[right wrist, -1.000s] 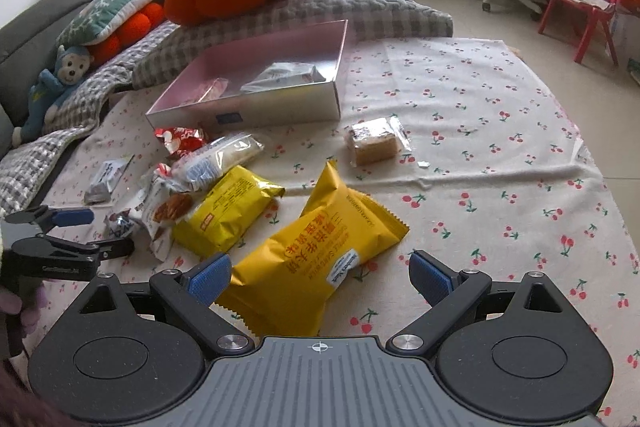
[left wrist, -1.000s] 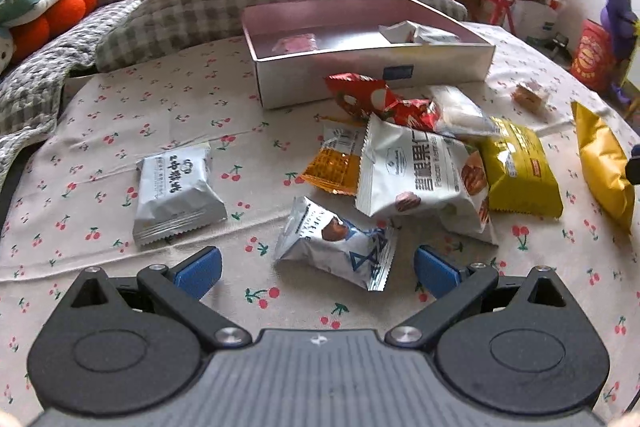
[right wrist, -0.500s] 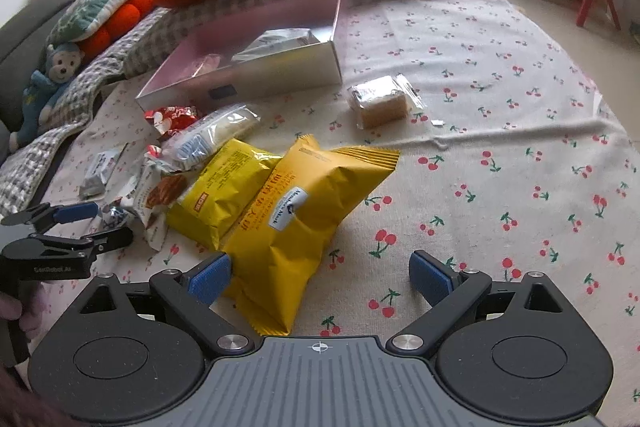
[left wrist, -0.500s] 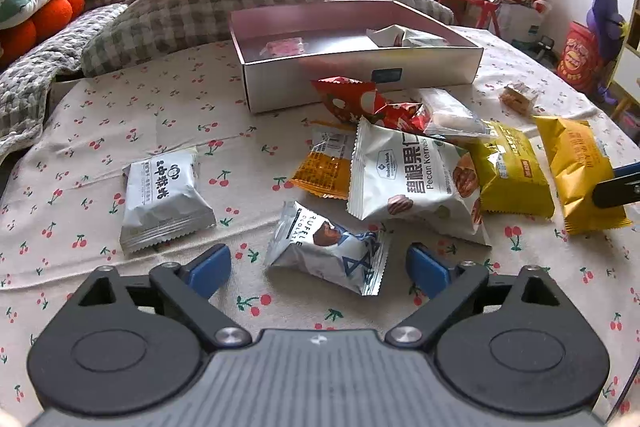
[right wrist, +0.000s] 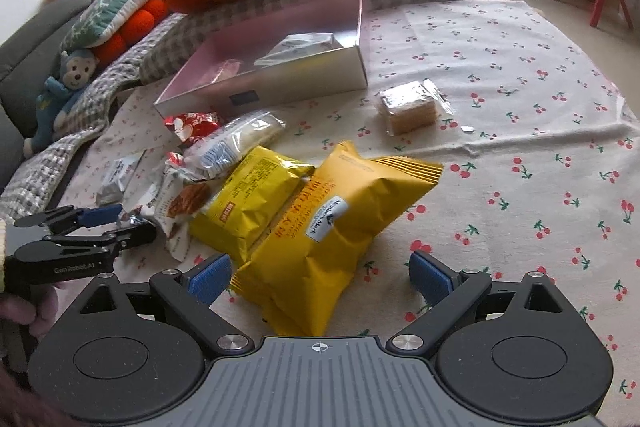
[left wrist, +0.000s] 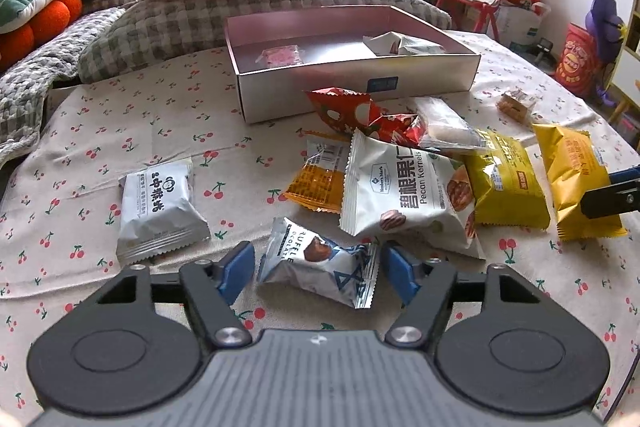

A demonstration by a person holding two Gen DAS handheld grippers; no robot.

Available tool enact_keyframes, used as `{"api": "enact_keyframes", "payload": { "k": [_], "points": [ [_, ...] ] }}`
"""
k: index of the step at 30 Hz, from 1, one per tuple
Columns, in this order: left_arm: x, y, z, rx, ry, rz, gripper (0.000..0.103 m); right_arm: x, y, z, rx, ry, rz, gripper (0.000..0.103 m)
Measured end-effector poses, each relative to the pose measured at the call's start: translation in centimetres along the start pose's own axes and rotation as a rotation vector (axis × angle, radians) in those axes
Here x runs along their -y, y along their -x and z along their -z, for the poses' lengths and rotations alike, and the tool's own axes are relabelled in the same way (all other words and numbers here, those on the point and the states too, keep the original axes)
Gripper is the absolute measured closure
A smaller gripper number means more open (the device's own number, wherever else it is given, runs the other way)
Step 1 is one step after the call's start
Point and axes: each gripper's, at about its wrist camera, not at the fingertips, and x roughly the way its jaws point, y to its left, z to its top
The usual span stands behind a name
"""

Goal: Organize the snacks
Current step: 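Grasp the silver candy with the left tool while the right tool grasps the yellow chip bag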

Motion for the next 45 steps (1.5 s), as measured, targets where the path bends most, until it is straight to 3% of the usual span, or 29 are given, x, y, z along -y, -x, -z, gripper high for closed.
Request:
{"api": "enact_keyframes", "payload": {
  "k": [13, 16, 18, 27, 33, 45],
  "points": [
    [-0.1, 0.1, -0.6, -0.026, 0.036, -0.024, 0.057, -0.5, -0.5, -0.1, 0.020, 0.037, 0.034, 0.011],
    [-0.2, 0.1, -0.8, -0.035, 0.050, -0.029, 0.057, -0.5, -0.6, -0.2, 0.023, 0.036, 0.040, 0.019],
    [-0.2, 0.1, -0.8, -0.040, 0.057, -0.031, 0.058, -0.4, -0.5, -0.3, 0.024, 0.035, 0.034, 0.036],
    [-0.4, 0.2, -1.2, -0.067, 0.098, -0.026, 0.060, -0.2, 0.0, -1.3, 0.023, 0.016, 0.015, 0.060],
    [-0.4, 0.4, -1.5, -0.079, 0.112, -0.031, 0.062, -0.5, 0.3, -1.7, 0.025, 0.023, 0.025, 0.066],
    [-0.5, 0.9, -2.1, -0.087, 0.124, -0.043, 0.062, -0.7, 1.2, -2.6, 0.037, 0.020, 0.014, 0.067]
  ]
}}
